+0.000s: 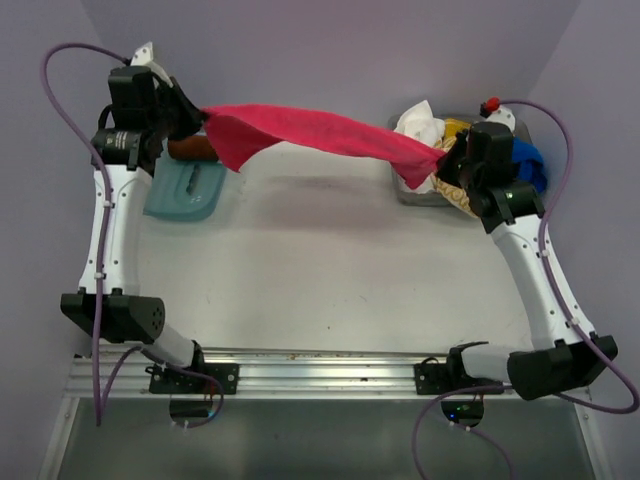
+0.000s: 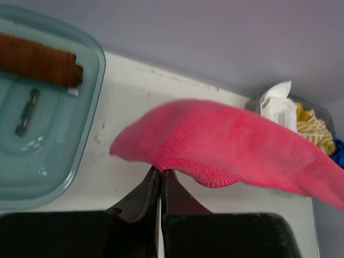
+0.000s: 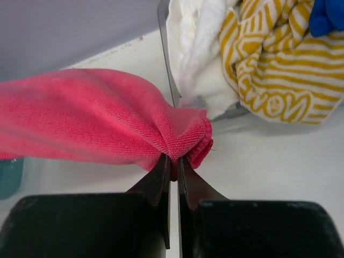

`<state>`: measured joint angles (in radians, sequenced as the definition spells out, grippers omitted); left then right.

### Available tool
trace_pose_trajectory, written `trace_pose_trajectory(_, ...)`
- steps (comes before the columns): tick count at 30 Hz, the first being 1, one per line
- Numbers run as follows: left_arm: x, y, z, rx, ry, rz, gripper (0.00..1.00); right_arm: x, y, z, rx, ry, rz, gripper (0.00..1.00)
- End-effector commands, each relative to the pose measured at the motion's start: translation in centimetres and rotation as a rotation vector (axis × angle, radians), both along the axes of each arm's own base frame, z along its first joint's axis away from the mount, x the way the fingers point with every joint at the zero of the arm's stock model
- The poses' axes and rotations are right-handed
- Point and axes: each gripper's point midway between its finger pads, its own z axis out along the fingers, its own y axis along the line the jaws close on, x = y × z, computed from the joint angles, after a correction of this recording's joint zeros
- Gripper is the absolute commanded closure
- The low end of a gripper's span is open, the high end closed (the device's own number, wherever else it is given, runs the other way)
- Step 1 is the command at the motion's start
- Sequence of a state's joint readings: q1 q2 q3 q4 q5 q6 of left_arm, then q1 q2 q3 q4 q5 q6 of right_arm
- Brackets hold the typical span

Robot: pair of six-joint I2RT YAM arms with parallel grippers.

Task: Roll the towels
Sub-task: Flatten the towel

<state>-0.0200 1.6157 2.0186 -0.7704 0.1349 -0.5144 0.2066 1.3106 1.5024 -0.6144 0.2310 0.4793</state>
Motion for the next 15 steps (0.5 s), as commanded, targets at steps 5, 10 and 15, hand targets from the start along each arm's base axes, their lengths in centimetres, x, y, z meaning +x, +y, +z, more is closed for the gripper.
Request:
trace_pose_trajectory(5,-7.5,-2.0,-13.1,-0.043,0.231,-0.117,1.00,-8.2,-1.0,-11.2,0.022,0.260,-0.009,1.00)
trace_pose_trajectory(10,-14.2,-0.9,-27.7,0.013,0.562,-0.097,0.84,-13.8,-1.8,-19.7,0.030,0.470,-0.053,0.74)
trace_pose_trajectory(15,-17.9,-0.1,-33.4,0.053,0.780,-0.096,0.34,-15.2,-2.5,-21.9,-0.003,0.539,-0.076,0.36)
